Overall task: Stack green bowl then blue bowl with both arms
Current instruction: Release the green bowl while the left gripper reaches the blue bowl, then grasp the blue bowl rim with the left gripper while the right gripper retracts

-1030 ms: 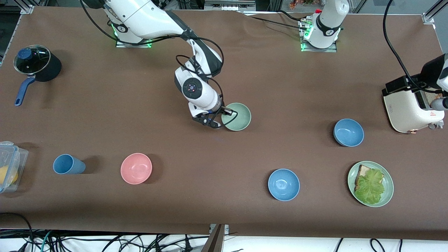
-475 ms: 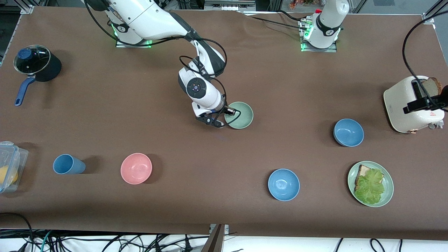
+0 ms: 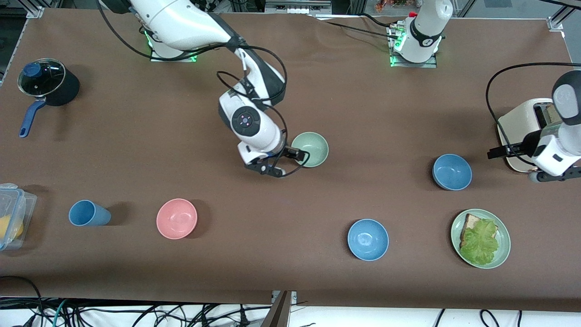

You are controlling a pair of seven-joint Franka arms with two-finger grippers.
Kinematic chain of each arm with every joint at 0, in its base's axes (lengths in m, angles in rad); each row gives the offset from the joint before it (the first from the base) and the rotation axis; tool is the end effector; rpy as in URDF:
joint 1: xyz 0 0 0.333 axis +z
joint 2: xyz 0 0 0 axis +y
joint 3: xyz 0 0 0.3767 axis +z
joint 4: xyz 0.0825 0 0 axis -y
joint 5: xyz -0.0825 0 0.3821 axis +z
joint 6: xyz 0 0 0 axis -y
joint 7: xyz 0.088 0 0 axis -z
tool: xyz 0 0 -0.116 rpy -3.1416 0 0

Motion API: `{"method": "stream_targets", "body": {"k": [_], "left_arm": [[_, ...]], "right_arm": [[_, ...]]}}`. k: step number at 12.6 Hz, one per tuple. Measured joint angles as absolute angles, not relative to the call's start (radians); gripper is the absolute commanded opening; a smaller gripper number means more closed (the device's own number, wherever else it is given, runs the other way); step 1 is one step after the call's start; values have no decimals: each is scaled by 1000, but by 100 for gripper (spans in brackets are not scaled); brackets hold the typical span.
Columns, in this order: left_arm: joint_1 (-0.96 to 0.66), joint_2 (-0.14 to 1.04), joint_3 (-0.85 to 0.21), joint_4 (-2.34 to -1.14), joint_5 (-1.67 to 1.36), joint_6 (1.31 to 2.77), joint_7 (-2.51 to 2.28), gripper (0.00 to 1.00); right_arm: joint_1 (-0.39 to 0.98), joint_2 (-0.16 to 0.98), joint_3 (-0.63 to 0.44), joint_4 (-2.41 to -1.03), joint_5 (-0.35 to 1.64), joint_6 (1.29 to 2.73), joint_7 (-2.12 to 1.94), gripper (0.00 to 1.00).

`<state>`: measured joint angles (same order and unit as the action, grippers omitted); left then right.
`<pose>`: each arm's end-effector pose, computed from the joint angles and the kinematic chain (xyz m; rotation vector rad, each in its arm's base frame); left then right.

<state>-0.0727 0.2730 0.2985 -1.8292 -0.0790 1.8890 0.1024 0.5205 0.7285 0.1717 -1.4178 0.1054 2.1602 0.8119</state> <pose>0.6016 0.1174 0.4255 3.0922 0.2374 -0.3091 0.6071 0.4700 0.3122 -2.9554 0.3291 0.1813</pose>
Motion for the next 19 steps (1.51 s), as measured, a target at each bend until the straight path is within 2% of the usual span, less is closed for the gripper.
{"method": "stream_targets", "body": {"k": [4,7,9,13,14,16,18,19], "left_arm": [[-83,341,298,-1943,-78,2134,202,100],[-88,412,297,-1965,-78,2205,219,100],[-100,437,296,-1970,-78,2227,219,100],[-116,473,296,-2022,-78,2317,219,99],[-116,478,296,-2025,-79,2319,219,82],[-116,483,296,-2026,-80,2319,219,42],[-116,485,296,-2026,-80,2319,219,13],[-116,486,296,-2026,-80,2319,219,2]], "right_arm": [[327,637,160,-1386,51,1962,400,100],[173,567,145,-1385,38,1803,177,100],[122,536,107,-1385,34,1755,94,100],[112,469,21,-1384,32,1737,28,100],[112,447,14,-1384,31,1722,28,100],[112,414,-14,-1379,30,1684,27,100],[110,387,-38,-1332,28,1633,25,100],[105,369,-45,-1317,26,1621,25,100]]}}
